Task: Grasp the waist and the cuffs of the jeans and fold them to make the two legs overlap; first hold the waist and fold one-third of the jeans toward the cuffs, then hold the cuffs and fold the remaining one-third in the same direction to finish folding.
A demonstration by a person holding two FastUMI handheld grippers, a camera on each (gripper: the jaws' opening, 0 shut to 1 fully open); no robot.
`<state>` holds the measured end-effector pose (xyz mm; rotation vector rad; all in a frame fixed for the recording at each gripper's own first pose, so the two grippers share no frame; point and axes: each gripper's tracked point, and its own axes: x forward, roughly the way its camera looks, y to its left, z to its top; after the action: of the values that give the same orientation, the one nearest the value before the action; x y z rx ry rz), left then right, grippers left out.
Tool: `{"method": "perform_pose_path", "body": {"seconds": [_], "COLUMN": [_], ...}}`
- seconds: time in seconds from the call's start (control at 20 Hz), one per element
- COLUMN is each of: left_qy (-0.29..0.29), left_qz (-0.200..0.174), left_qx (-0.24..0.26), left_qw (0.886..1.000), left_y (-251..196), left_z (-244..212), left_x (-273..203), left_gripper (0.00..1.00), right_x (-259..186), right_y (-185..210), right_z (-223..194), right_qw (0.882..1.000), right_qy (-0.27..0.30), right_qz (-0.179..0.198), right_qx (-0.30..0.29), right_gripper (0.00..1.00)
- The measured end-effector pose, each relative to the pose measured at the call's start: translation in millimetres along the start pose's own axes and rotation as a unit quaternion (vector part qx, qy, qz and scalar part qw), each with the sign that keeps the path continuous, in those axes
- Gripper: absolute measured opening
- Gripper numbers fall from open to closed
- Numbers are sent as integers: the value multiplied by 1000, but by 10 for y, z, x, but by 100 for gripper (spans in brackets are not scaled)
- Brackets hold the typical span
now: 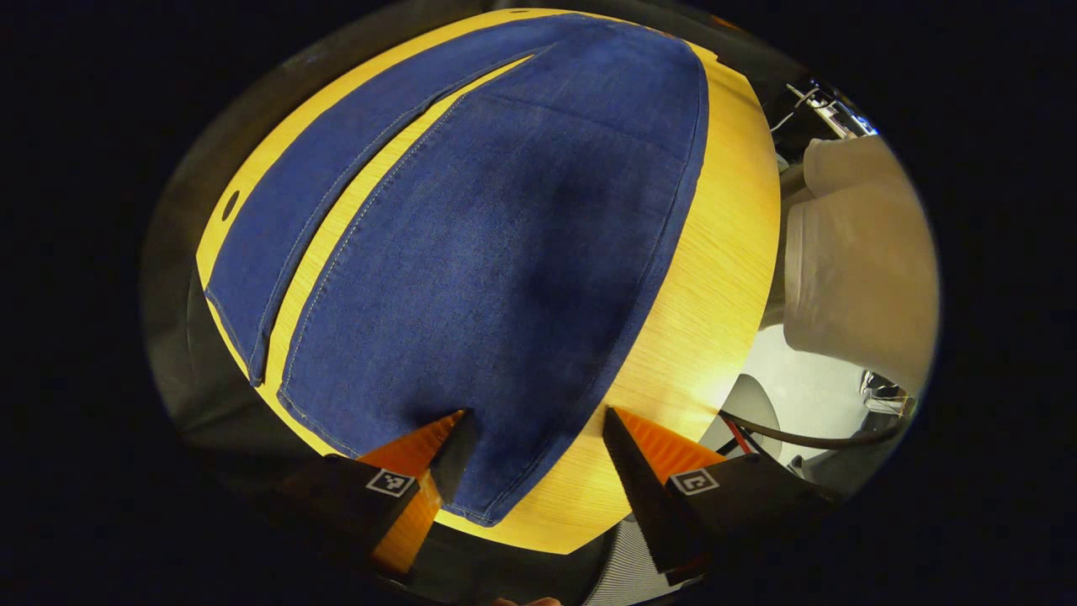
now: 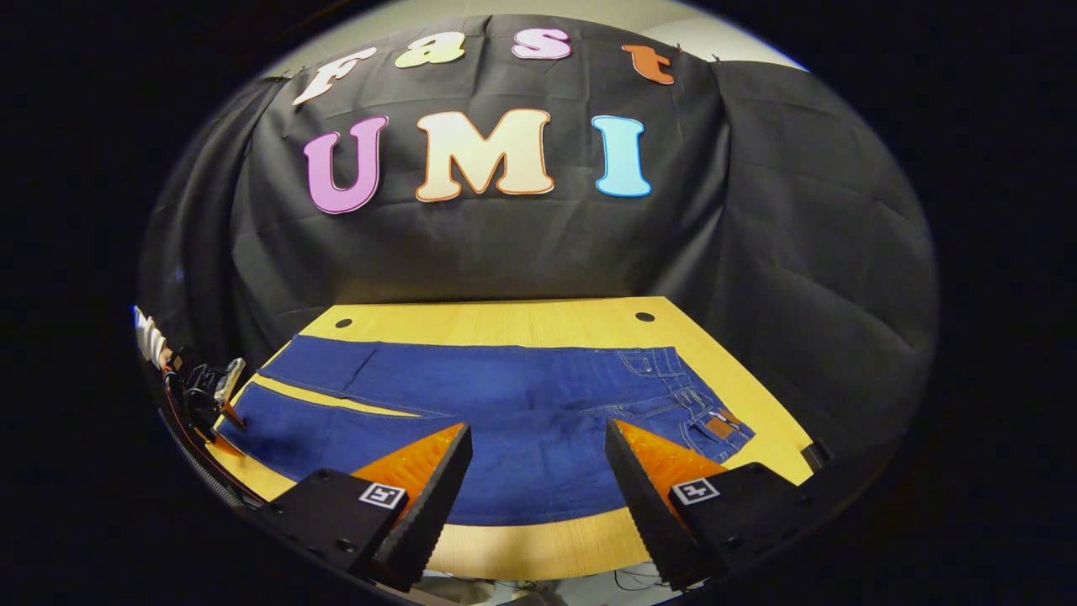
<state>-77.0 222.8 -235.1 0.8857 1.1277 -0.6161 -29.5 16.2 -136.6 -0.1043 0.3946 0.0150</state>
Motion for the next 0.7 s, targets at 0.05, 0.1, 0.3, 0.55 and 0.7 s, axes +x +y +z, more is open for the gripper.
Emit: {"method": "perform_pose_path", "body": {"seconds": [0.05,0.1,0.3,0.55,0.7], "left_qy": [5,13,17,26,28], "left_qz": [0,-1,-4,0,0], "left_qx": [1,4,4,3,0], "left_qw": [1000,1000,1000,1000,1000], "left_y": [-34,-41,-50,-52,6], "left_z": [4,2,11,-8,11], "left_x": [-16,-15,4,13,-2], "left_gripper": [95,95,97,94,79], "right_x": [13,24,70,115,135], "right_y": [-5,-8,-79,-222,-281], "right_z": [-17,-17,-87,-104,-68], "right_qw": [1000,1000,1000,1000,1000], "right_qy": [0,0,9,14,12], "right_qz": [2,3,3,-2,-2], "right_qx": [1,2,9,24,21], "right_gripper": [99,99,99,98,98]}}
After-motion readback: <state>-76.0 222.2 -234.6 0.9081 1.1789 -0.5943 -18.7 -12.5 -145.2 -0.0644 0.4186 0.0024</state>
